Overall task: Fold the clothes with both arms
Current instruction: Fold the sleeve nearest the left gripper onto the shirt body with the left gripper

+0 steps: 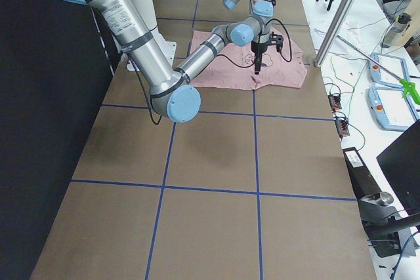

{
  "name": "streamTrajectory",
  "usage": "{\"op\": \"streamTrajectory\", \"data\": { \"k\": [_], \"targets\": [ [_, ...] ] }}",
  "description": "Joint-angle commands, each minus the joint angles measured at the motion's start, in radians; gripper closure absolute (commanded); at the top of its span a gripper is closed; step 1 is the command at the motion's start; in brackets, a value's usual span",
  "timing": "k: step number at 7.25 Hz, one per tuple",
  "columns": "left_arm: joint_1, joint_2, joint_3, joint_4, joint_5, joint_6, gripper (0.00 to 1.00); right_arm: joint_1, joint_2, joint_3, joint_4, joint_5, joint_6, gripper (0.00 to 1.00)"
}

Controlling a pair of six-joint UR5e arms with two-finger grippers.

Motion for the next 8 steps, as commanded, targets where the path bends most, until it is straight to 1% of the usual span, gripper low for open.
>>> {"op": "streamTrajectory", "data": {
  "k": [1, 2, 4, 5, 6, 7, 8],
  "targets": [
    [0.001, 0.0, 0.0, 0.002, 0.0, 0.008, 0.88, -0.001, 0.0, -0.002, 0.001, -0.001, 0.0, 0.0],
    [0.001, -0.002, 0.0, 0.002, 0.0, 0.01, 1.0, -0.003, 0.0, -0.004, 0.002, -0.002, 0.001, 0.0],
    [-0.001, -0.007, -0.006, -0.001, -0.001, 0.002, 1.0, -0.006, 0.002, -0.005, 0.002, -0.004, 0.003, 0.0],
    [-0.008, -0.014, -0.024, 0.011, -0.009, -0.001, 1.0, -0.007, 0.002, -0.008, 0.004, -0.005, 0.004, 0.0],
    [-0.027, -0.019, -0.111, 0.058, -0.062, -0.005, 1.0, -0.01, 0.002, -0.012, 0.004, -0.005, 0.005, 0.0],
    [-0.03, -0.036, -0.204, 0.185, -0.116, -0.049, 1.0, -0.013, 0.0, -0.01, 0.005, -0.007, 0.005, 0.0],
    [-0.024, -0.104, -0.202, 0.221, -0.116, -0.177, 1.0, -0.015, -0.001, -0.01, 0.005, -0.007, 0.005, 0.0]
  ]
}}
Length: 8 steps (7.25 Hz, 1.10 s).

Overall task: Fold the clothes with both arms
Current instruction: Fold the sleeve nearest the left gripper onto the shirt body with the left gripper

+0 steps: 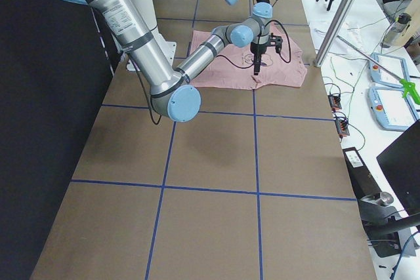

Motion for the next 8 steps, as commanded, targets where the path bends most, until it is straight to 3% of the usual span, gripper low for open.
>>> {"op": "streamTrajectory", "data": {
  "k": [1, 3, 6, 7, 8],
  "targets": [
    [0.051, -0.124, 0.034, 0.074, -0.019, -0.187, 1.0, -0.003, -0.005, 0.0, 0.001, -0.001, -0.003, 0.0],
    [0.114, -0.256, 0.203, 0.056, 0.097, -0.249, 1.0, -0.007, -0.006, 0.0, 0.001, -0.002, -0.001, 0.0],
    [0.122, -0.291, 0.276, -0.004, 0.102, -0.254, 1.0, -0.013, -0.017, 0.0, 0.002, -0.004, 0.0, 0.0],
    [0.122, -0.292, 0.276, -0.006, 0.1, -0.25, 0.2, -0.016, -0.017, 0.0, 0.002, -0.004, 0.003, 0.0],
    [0.121, -0.3, 0.267, -0.009, 0.099, -0.251, 0.0, -0.018, -0.017, 0.0, 0.002, -0.004, 0.003, 0.0]
  ]
}}
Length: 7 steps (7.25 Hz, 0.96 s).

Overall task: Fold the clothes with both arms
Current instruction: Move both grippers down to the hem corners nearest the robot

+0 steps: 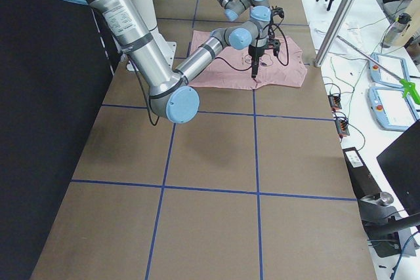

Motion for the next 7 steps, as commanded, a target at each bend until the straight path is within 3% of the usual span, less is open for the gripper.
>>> {"op": "streamTrajectory", "data": {
  "k": [1, 3, 4, 5, 7],
  "targets": [
    [0.0, -0.009, -0.013, -0.056, -0.004, -0.001, 0.0, -0.003, -0.004, 0.0, 0.002, 0.0, -0.004, 0.0],
    [0.004, 0.061, -0.132, -0.067, -0.015, 0.006, 0.0, -0.007, -0.06, 0.01, 0.136, -0.002, 0.022, 0.0],
    [0.003, 0.15, -0.271, 0.028, -0.088, 0.012, 0.0, -0.019, -0.112, 0.061, 0.158, -0.003, 0.062, 0.0],
    [0.003, 0.236, -0.418, 0.108, -0.101, 0.015, 0.0, -0.059, -0.173, 0.143, 0.158, -0.04, 0.092, 0.0],
    [0.018, 0.449, -0.731, 0.207, -0.105, 0.102, 0.0, -0.252, -0.318, 0.368, 0.172, -0.213, 0.333, 0.0]
  ]
}}
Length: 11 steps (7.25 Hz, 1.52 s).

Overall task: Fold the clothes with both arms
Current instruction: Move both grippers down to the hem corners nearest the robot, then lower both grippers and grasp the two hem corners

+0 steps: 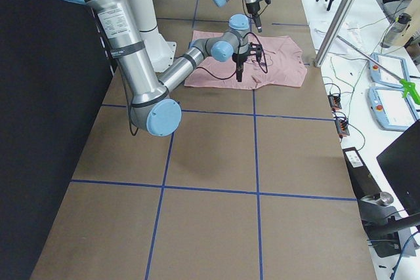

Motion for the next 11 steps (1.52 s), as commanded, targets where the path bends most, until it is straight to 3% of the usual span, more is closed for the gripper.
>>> {"op": "streamTrajectory", "data": {
  "k": [1, 3, 4, 5, 7, 11],
  "targets": [
    [0.028, 0.239, -0.33, 0.116, -0.009, 0.099, 0.0, -0.202, -0.109, 0.183, 0.01, -0.155, 0.223, 0.0],
    [0.032, 0.35, -0.465, 0.116, -0.032, 0.076, 0.0, -0.417, -0.139, 0.207, 0.024, -0.344, 0.366, 0.0],
    [0.032, 0.36, -0.468, 0.115, -0.033, 0.067, 0.0, -0.538, -0.218, 0.199, 0.111, -0.451, 0.454, 0.0],
    [0.033, 0.36, -0.465, 0.116, -0.033, 0.068, 0.0, -0.583, -0.267, 0.192, 0.218, -0.523, 0.501, 0.01],
    [0.033, 0.361, -0.465, 0.113, -0.035, 0.068, 0.0, -0.59, -0.259, 0.183, 0.121, -0.512, 0.498, 0.01],
    [0.033, 0.361, -0.461, 0.109, -0.035, 0.07, 0.0, -0.594, -0.255, 0.146, 0.119, -0.475, 0.495, 0.01]
  ]
}}
